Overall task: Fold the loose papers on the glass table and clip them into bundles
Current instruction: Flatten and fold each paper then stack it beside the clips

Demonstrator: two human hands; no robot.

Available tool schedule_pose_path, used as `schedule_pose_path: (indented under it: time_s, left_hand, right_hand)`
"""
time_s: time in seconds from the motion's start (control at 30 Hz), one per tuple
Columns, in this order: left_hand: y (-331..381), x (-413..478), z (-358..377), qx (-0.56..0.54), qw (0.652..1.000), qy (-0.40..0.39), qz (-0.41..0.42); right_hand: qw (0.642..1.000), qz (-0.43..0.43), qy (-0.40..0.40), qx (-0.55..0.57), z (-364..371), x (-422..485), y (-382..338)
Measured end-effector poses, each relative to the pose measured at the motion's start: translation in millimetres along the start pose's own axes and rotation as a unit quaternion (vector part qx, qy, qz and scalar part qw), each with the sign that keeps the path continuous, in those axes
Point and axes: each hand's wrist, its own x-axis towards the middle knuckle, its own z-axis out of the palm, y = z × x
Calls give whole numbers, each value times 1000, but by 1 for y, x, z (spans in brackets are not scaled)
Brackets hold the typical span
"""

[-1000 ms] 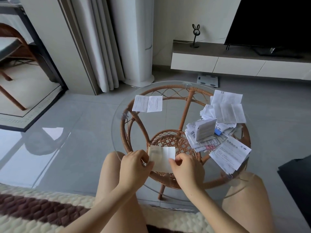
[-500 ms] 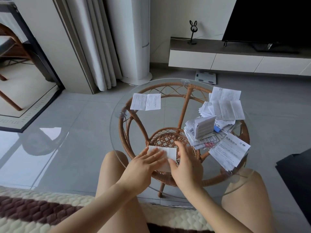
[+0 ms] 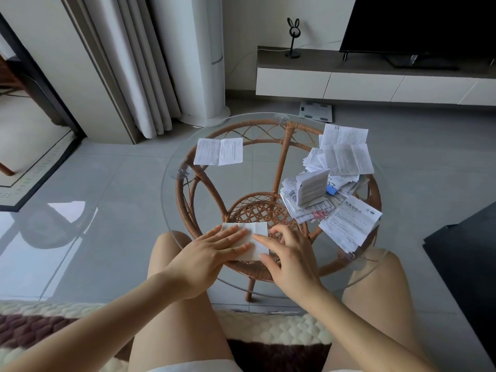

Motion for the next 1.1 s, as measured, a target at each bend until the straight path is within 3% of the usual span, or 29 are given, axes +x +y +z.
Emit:
schedule_pose_path:
  time_s: [0.4,0.57,0.8,0.9,1.1]
  left_hand:
    - [-6,-10,-9,17,998,3,67]
    - [2,3,-24,54,995,33,74]
    - [3,53,-37,51,991,112,48]
    - [2,76,-42,66,989,134,0]
    - [-24,100,-49,123,966,80,-212]
  right_hand:
    - [978,-105,-65,-168,-34,-22,6]
    - [973,-115,-60,-193,-53,-17,37]
    - [955,-206,-119,-179,-77,-35,75]
    - [959,-199,-123,-162,-83,-33,77]
    - [966,-212,-83,-120,-83,-11,64]
